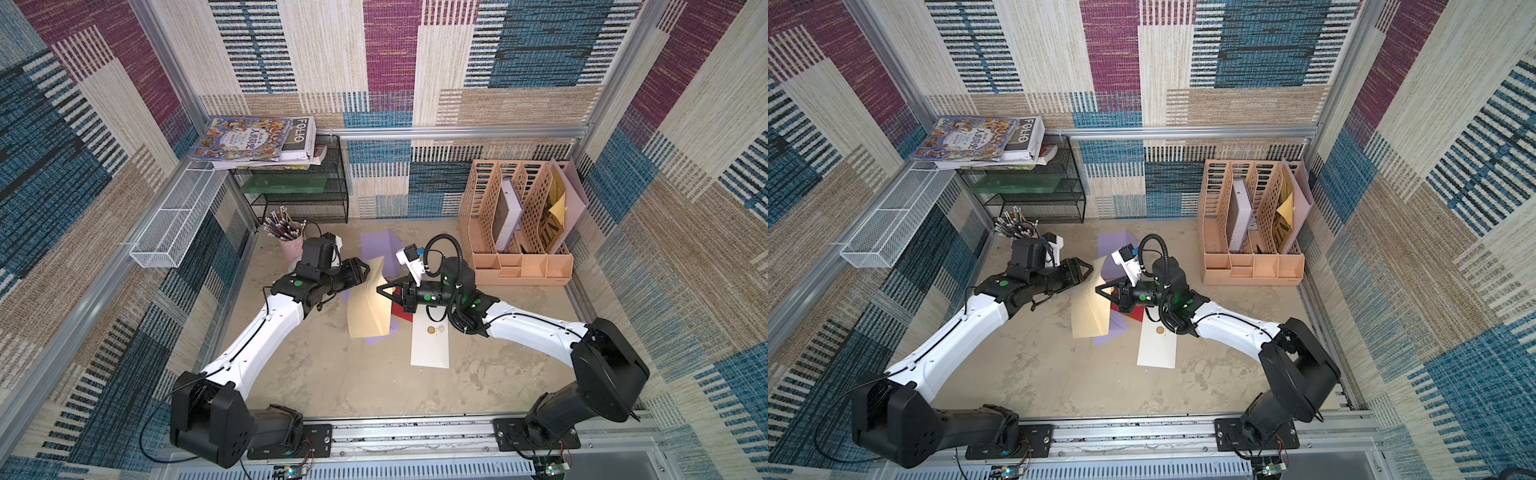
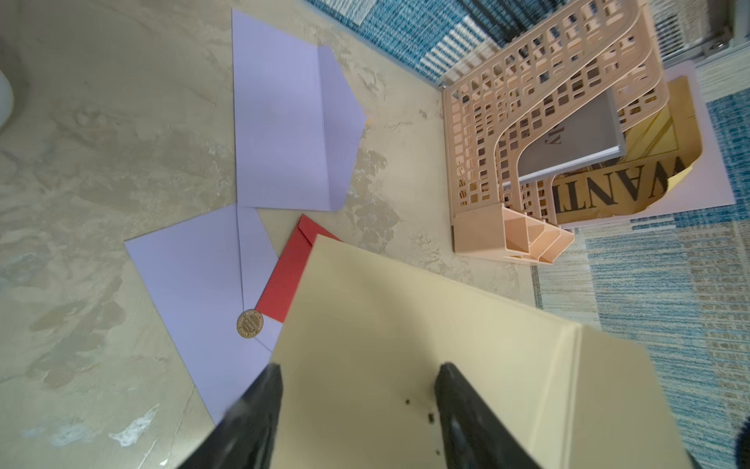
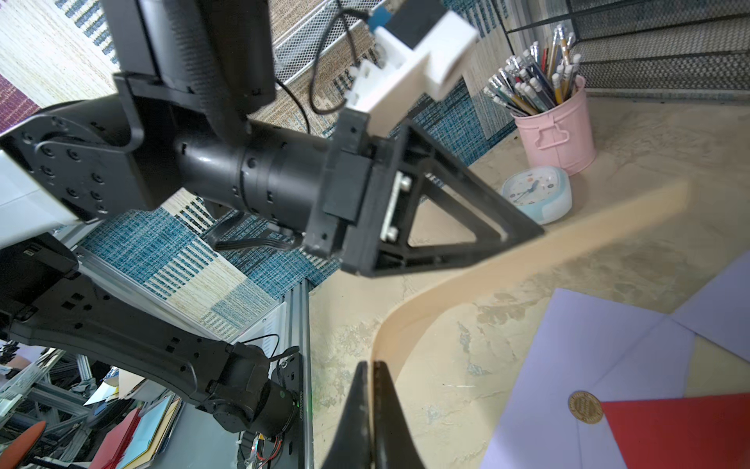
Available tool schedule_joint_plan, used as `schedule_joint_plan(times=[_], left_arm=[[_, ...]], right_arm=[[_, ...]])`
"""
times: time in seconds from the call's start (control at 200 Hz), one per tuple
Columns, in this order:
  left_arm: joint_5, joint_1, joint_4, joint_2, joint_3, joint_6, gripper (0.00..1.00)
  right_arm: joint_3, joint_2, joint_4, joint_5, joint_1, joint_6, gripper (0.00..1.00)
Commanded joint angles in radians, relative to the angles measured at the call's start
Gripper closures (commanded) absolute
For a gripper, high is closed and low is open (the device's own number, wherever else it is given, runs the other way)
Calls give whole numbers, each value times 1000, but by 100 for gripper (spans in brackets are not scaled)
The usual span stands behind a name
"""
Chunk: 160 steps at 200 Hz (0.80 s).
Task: Open the envelope
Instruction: Open the envelope flap on the envelope, then place the envelope at the center of the board.
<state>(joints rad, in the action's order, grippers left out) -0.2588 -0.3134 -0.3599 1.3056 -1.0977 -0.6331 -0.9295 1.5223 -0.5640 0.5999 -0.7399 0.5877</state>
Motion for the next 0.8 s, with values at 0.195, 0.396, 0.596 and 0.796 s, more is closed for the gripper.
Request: schedule_joint_plan(times=[0.195,0.396,0.596,0.796], left_arm=[[214,5,13,-208,56,68,34],[210,5,-2,-234,64,80,32],[190,7,-6,-232,71,84,32],[196,12,-36,-251,68,109,31]], right_arm=[[40,-93,142,-90,124,-49,100],[-42,-36,188,-143,239,-69,100],[-262,144,314,-204,337,-111,100],[-517,359,458,-222,427,-146,100]])
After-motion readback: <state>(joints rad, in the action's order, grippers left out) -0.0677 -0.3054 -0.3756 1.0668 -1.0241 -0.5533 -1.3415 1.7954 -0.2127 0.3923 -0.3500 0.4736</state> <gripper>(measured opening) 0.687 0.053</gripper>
